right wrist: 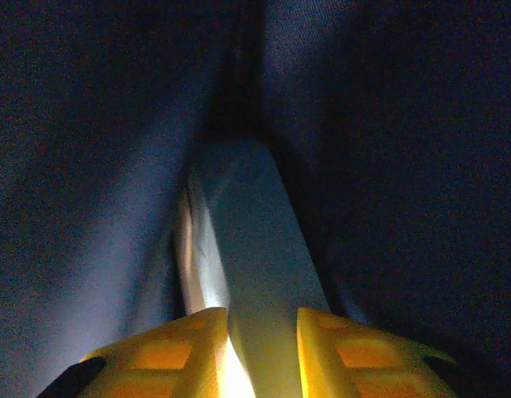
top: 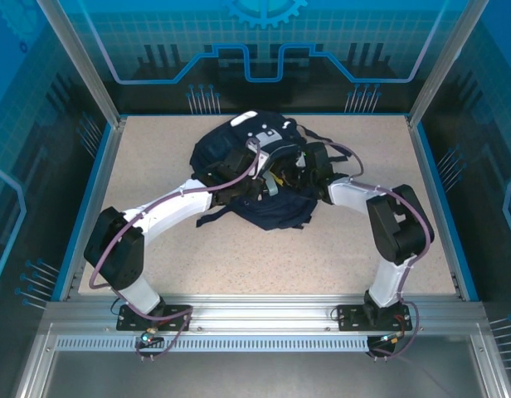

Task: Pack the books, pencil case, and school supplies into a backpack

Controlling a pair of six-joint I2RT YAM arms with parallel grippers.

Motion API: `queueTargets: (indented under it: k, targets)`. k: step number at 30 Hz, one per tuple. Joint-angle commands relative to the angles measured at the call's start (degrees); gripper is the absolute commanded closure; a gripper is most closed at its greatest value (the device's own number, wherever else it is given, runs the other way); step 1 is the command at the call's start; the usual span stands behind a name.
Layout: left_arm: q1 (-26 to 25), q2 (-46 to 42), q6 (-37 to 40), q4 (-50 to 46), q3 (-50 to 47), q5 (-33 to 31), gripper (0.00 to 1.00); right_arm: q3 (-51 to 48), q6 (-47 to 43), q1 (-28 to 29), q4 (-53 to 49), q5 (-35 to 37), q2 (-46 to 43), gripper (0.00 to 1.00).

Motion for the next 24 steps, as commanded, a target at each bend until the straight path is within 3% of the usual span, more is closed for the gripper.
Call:
queueTargets:
  k: [1,11,16,24]
  targets:
    - [-0.8,-3.3,-3.5,3.0,0.1,6.6,0.97,3.3,0.9,1.4,6.0,-0.9,2.5,0.71]
    - [-0.7,-4.1,-3.6,2.5,-0.5,6.3,0.97,-5.9,-18.1,-1.1,-24.1,3.8,-16.1,0.53]
    - [-0.7,-3.7,-3.6,2.5,-0.1,6.3,0.97,-9.6,-20.4,1.2,-27.1,3.6,-19.0,0.51]
    - [-0.7,-3.7,-3.8,1.9,0.5,6.5,0.97,-6.5,-18.9,2.8,-24.0,-0.2,-13.7,0.62]
